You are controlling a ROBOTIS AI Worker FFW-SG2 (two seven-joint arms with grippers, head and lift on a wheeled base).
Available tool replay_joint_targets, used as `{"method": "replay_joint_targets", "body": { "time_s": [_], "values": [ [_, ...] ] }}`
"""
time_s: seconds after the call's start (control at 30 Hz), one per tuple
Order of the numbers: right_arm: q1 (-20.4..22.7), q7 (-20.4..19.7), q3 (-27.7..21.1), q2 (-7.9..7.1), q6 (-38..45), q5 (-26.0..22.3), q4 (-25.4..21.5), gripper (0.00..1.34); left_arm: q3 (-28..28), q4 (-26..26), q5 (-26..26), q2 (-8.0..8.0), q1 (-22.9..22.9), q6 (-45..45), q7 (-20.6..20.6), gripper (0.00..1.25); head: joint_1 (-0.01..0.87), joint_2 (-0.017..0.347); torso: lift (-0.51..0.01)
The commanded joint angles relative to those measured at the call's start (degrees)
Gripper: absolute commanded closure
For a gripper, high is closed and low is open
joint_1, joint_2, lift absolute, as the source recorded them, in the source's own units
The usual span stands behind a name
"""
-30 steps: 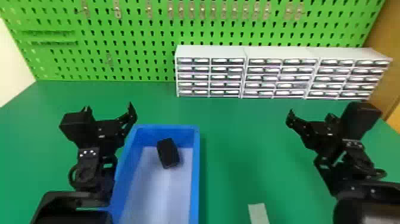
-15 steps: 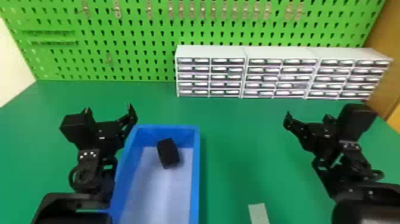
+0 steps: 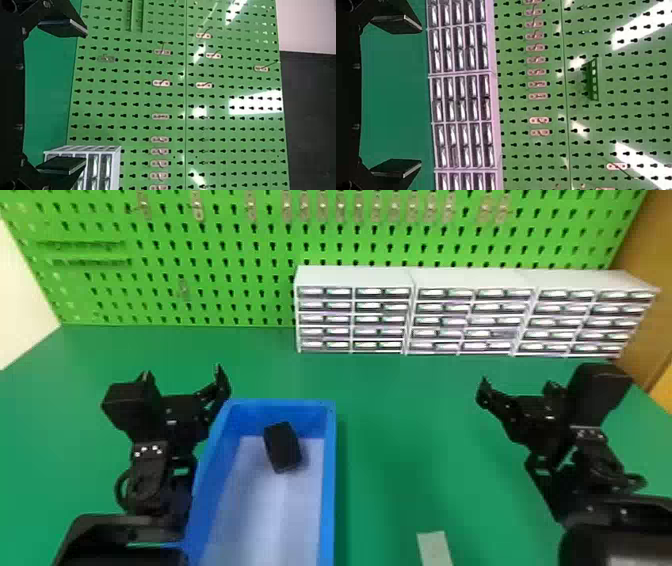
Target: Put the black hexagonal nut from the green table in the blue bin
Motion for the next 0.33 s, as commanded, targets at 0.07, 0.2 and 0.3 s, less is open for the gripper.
{"method": "replay_joint_targets", "body": {
  "time_s": [0.07,0.2,0.3],
  "values": [
    [0.2,0.0,-0.3,0.05,0.0,0.0,0.0,0.11,0.1,0.0,0.0,-0.02,0.0,0.0,0.0,0.14,0.657,0.057,-0.095],
    [0.3,0.0,-0.3,0.05,0.0,0.0,0.0,0.11,0.1,0.0,0.0,0.07,0.0,0.0,0.0,0.14,0.657,0.057,-0.095],
    [0.3,0.0,-0.3,0.05,0.0,0.0,0.0,0.11,0.2,0.0,-0.1,-0.02,0.0,0.0,0.0,0.14,0.657,0.057,-0.095]
  ]
}}
